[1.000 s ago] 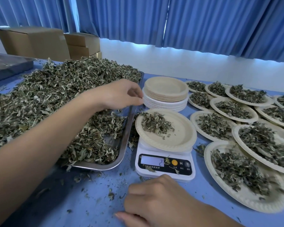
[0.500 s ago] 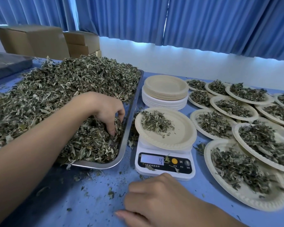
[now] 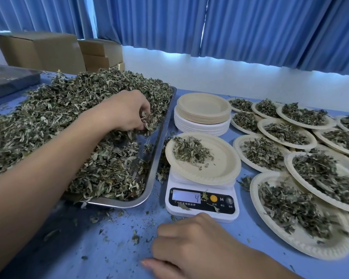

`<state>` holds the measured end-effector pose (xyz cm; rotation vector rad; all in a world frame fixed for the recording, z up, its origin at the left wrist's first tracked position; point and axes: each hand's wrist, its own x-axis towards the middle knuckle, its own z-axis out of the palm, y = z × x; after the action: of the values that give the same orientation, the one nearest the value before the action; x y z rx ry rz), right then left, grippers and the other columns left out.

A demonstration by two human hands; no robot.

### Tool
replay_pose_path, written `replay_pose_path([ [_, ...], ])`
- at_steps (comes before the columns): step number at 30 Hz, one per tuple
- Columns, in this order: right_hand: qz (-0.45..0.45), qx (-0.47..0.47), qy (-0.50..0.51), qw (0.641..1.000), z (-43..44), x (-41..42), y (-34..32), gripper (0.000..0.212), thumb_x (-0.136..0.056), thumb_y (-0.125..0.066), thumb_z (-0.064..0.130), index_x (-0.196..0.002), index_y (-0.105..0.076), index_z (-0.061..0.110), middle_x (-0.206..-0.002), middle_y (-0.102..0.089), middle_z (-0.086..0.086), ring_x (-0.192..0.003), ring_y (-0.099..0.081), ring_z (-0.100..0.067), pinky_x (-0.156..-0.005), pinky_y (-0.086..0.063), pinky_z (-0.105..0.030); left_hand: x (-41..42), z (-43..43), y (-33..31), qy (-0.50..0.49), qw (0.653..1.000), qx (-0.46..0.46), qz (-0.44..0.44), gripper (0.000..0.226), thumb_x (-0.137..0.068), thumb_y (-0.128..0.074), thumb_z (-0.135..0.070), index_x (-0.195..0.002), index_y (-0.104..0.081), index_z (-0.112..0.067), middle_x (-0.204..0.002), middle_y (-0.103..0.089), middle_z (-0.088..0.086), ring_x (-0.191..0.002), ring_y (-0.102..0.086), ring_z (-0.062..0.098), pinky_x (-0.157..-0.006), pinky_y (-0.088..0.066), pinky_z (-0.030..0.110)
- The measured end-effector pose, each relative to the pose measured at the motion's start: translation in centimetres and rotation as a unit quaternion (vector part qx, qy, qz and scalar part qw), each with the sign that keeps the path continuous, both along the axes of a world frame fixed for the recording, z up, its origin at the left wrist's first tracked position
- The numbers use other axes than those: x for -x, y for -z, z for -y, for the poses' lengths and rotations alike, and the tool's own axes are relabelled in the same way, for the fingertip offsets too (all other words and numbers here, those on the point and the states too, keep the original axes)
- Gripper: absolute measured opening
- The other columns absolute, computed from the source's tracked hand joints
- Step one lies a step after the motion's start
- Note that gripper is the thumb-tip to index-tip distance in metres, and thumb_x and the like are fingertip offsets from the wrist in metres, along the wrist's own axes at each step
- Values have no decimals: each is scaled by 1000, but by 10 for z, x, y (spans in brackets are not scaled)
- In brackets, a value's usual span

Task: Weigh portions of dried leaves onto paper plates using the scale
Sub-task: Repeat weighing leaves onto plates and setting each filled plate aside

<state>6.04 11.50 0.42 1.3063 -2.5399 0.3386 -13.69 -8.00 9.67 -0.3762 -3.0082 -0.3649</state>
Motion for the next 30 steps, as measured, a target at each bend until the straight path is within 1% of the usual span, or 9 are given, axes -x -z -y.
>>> replay_pose_path([
  [4, 14, -10, 4, 1000, -1, 0, 2, 42, -107, -50, 42, -69, -45, 25, -68, -27, 7, -58, -25, -13, -48, -28, -31, -3, -3, -2, 20, 997, -73, -6, 36, -79, -86, -21, -112, -71, -20, -90, -62, -4, -86, -58, 23, -74, -41, 29],
  [7, 21, -14, 4, 1000, -1, -1, 3, 42, -107, -47, 44, -70, -45, 25, -68, -30, 7, -57, -30, -13, -48, -34, -32, -11, -12, -3, 50, 986, -158, -19, 27, -77, -86, -20, -101, -74, -20, -78, -65, -3, -74, -60, 20, -64, -47, 31],
  [11, 35, -11, 7, 999, 0, -1, 3, 40, -108, -45, 44, -72, -47, 26, -70, -32, 7, -58, -38, -15, -50, -41, -37, -28, -35, 3, 125, 930, -334, 87, 33, -72, -88, -7, -101, -73, -16, -93, -77, 0, -87, -75, 21, -78, -61, 32],
  [13, 29, -11, 7, 999, 1, -1, 2, 37, -108, -45, 44, -75, -37, 29, -70, -31, 7, -57, -38, -16, -49, -41, -38, -35, -46, 8, 170, 908, -355, 141, 44, -73, -87, -2, -111, -71, -17, -108, -74, 1, -94, -74, 16, -85, -60, 32],
  [18, 34, -26, 3, 999, 0, -2, -1, 35, -108, -44, 45, -78, -33, 32, -70, -32, 6, -58, -35, -15, -50, -38, -37, -29, -41, 8, 164, 956, -229, 78, 47, -79, -84, -8, -120, -68, -26, -120, -66, -3, -104, -67, 12, -92, -56, 32],
  [21, 33, -31, 5, 999, 0, -2, -2, 36, -108, -44, 45, -76, -35, 31, -70, -33, 6, -58, -36, -15, -50, -39, -36, -19, -29, 9, 108, 991, -53, 60, 52, -85, -80, -17, -133, -62, -24, -130, -62, -1, -109, -62, 17, -89, -45, 28],
  [23, 36, -31, 9, 999, 0, -2, -1, 39, -108, -44, 44, -73, -41, 28, -69, -34, 6, -58, -37, -16, -51, -41, -37, -14, -22, 15, 72, 991, 61, 100, 57, -87, -78, -21, -139, -56, -18, -134, -60, 3, -114, -60, 25, -92, -47, 30],
  [27, 56, -31, 12, 998, 1, -2, -1, 41, -109, -41, 45, -74, -49, 26, -70, -36, 6, -60, -41, -17, -53, -43, -40, -9, -16, 25, 83, 961, 194, 178, 43, -83, -80, -32, -117, -66, -9, -110, -68, 8, -98, -65, 28, -88, -55, 40],
  [30, 47, -28, 12, 998, 1, -2, -2, 37, -108, -42, 46, -75, -41, 30, -71, -34, 7, -59, -39, -17, -52, -42, -39, -8, -16, 25, 105, 958, 180, 197, 26, -81, -80, -27, -96, -66, -11, -95, -69, 9, -78, -64, 28, -68, -52, 37],
])
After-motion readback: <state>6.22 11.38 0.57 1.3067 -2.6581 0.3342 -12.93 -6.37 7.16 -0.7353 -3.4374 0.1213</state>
